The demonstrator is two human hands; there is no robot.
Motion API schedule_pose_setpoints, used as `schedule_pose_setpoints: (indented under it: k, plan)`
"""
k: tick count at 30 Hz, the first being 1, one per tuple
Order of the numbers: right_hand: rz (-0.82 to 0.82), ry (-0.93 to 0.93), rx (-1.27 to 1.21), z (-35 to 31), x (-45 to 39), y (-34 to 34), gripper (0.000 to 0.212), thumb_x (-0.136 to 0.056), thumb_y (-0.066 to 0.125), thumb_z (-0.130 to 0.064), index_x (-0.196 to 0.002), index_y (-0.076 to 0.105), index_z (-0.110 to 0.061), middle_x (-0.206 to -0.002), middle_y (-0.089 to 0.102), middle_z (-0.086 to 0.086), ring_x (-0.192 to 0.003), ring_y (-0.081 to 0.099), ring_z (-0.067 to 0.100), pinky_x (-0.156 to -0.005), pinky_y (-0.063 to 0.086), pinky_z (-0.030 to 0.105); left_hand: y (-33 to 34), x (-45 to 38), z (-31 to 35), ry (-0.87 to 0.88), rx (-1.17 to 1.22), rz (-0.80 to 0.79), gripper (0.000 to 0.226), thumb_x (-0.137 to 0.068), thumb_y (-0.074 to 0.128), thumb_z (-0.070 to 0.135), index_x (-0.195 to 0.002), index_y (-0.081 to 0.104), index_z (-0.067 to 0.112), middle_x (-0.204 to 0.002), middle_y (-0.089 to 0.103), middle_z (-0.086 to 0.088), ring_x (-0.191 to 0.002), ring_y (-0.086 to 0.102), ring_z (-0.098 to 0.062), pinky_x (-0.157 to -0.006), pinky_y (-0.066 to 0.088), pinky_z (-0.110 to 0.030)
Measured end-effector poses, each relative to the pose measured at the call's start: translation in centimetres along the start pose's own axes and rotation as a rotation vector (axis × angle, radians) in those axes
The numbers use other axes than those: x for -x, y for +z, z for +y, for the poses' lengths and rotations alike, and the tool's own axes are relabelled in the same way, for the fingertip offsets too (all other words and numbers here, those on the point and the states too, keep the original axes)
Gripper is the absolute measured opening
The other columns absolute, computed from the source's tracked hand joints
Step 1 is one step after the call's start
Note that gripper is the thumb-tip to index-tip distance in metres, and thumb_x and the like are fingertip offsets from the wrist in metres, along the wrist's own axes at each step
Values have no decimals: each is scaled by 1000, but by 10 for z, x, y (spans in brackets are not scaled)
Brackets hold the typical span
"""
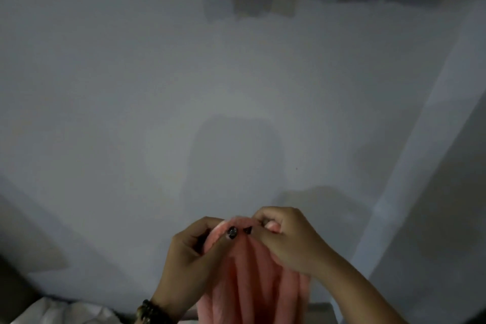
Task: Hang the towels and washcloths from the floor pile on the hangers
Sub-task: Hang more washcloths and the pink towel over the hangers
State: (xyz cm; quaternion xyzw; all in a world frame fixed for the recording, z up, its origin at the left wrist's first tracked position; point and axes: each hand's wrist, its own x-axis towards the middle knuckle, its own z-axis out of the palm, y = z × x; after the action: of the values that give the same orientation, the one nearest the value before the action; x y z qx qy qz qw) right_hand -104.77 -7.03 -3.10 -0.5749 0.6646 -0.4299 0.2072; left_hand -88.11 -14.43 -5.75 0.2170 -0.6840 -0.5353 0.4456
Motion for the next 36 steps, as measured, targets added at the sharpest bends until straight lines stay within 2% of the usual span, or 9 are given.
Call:
schedule_pose_setpoints:
  k: [4,8,11,15,19,24,27,31,36]
  plan:
    - [183,-34,24,-1,-8,-11,20,-83,65,-13,-66,64,-24,-59,60,-18,-60,54,-4,-59,38,12,-8,2,-14,-88,81,-2,56,-55,85,56,-79,70,8,-73,70,-15,-67,60,-15,-61,49,-23]
    - [460,11,70,11,-12,-28,18,-74,56,-28,-67,64,-14,-63,62,-4,-63,58,8,-62,41,21,-17,-2,-25,-155,55,62,54,-46,85,55,-63,61,10,-56,55,-7,-54,45,-12,-48,35,-19]
    - [605,100,94,23,-8,-46,17,-80,62,-23,-66,63,-14,-61,61,-3,-60,57,9,-58,39,18,-24,-2,-35,-141,-5,72,65,-44,82,67,-63,58,11,-57,53,-4,-54,43,-11,-48,33,-21]
    - [488,154,98,22,-1,-44,17,-78,73,-17,-86,70,-32,-68,67,-19,-69,60,-8,-63,41,6,-26,-13,-32,-77,-98,1,39,-59,76,55,-67,66,18,-63,63,-4,-59,53,-9,-56,43,-22]
    - [118,135,38,10,7,-20,58,-78,73,-19,-126,53,-44,-59,53,-15,-56,49,0,-63,40,10,-11,-25,-21,-19,-166,-100,25,-70,72,46,-77,71,22,-71,69,0,-64,60,-7,-62,49,-23]
    - [-26,136,52,3,8,9,39,-88,64,-20,-117,59,-46,-60,57,-25,-56,54,-4,-61,40,8,-2,-27,-12,70,-150,-181,14,-75,70,39,-80,72,26,-77,72,1,-70,67,-13,-64,51,-21]
    - [-33,155,67,6,3,26,9,-89,61,-31,-87,68,-37,-71,68,-10,-63,62,4,-63,47,25,-14,-25,-14,56,-156,-164,4,-79,74,21,-80,73,25,-81,74,0,-77,70,-16,-71,54,-24]
    - [106,137,112,12,-14,37,12,-85,60,-20,-81,71,-24,-72,68,-10,-71,62,0,-69,46,21,-39,-19,-24,-42,-204,-92,18,-72,73,39,-83,72,25,-79,73,0,-74,67,-12,-67,52,-26]
    - [354,142,105,17,-35,32,19,-82,57,-24,-76,68,-9,-70,69,1,-70,62,13,-71,45,31,-73,-3,-43,-111,-397,4,16,-79,76,13,-74,69,27,-61,64,10,-56,51,-2,-54,40,-19]
